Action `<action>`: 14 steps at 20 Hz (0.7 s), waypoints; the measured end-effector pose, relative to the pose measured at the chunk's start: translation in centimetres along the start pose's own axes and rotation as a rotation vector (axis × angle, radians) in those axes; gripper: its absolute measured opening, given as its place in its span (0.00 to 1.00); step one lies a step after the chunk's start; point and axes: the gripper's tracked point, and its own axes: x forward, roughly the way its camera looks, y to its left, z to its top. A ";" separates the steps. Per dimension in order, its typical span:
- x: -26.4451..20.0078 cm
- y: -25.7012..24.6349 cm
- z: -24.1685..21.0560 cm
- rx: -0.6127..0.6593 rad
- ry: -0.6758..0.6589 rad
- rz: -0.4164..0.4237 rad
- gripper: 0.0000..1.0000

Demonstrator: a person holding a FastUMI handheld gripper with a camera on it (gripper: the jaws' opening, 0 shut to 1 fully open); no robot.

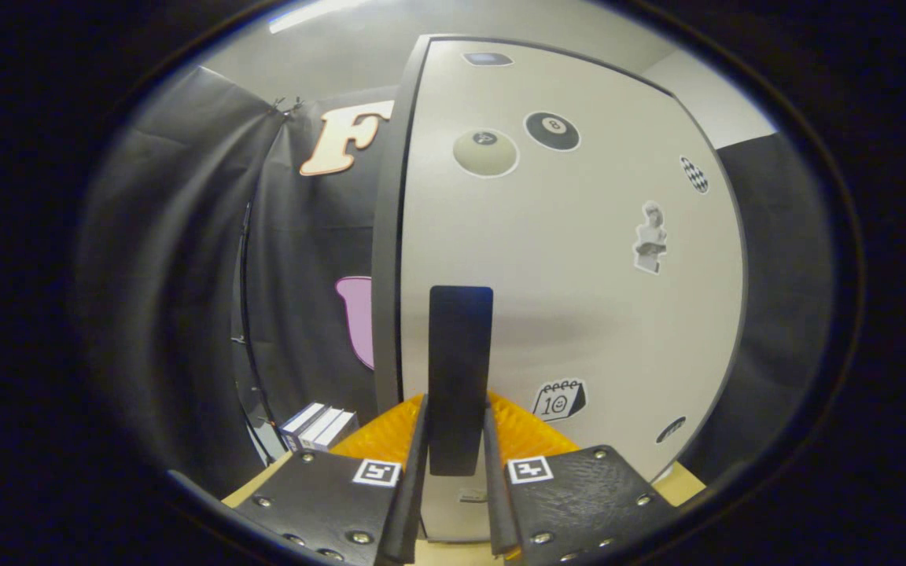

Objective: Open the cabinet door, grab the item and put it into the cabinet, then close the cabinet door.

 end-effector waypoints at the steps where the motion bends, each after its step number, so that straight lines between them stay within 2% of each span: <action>1: -0.3 0.1 -0.5 0.013 -0.003 -0.002 0.29; 6: -1.0 0.1 -0.6 0.045 0.014 -0.008 0.29; 7: -0.9 0.1 -0.6 0.050 0.017 -0.001 0.20; 14: -6.4 -1.4 -0.4 0.060 0.004 -0.017 0.20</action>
